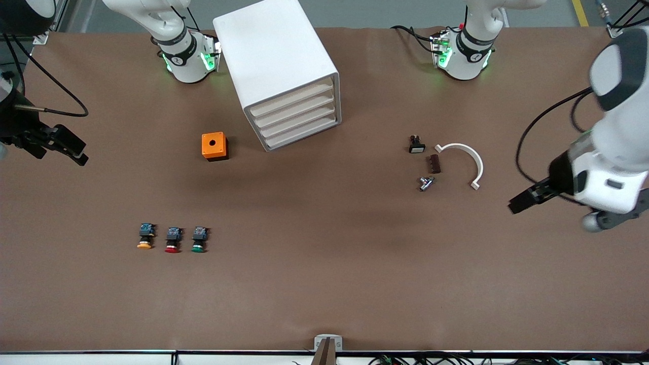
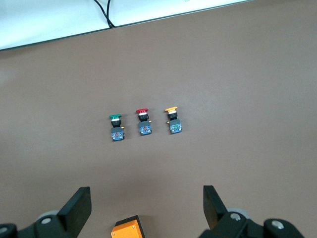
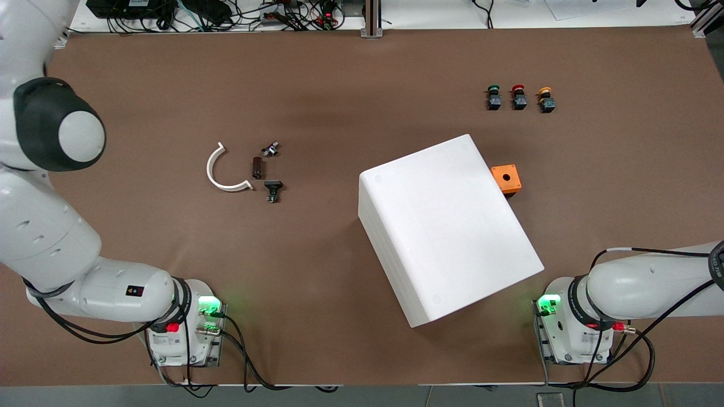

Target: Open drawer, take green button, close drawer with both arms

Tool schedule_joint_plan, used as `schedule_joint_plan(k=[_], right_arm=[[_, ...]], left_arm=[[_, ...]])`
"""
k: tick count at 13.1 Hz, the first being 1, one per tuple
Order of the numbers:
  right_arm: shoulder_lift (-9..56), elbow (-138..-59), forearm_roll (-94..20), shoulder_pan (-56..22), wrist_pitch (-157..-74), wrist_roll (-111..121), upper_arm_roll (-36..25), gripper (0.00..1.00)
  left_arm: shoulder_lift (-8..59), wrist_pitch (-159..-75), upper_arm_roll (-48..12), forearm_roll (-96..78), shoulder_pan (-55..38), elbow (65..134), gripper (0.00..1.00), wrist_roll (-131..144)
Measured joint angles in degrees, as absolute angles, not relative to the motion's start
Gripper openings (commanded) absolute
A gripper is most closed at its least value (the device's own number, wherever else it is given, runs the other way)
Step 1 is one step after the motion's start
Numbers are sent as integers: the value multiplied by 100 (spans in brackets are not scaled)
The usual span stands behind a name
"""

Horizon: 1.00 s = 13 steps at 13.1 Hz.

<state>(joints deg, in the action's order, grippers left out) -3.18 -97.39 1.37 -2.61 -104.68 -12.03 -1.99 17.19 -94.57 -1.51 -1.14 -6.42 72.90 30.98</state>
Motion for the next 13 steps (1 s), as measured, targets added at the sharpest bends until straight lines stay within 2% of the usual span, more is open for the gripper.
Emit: schedule_joint_plan(k=[6,9,13], right_arm=[[-318,-9739,137,-249,-10412,-1203,-185,100],[-318,-9739,137,-249,-10404,-1203,-176,100],[-317,-9739,137,-249,-10302,-998,-164,100]], left_arm=[[1239,-8614,-152,-111,-142,7320,99,2012],[1033,-8450,-152,-111,-42,7384,98,1754],[493,-8552,-105,-109,-40,8052,99,1362]])
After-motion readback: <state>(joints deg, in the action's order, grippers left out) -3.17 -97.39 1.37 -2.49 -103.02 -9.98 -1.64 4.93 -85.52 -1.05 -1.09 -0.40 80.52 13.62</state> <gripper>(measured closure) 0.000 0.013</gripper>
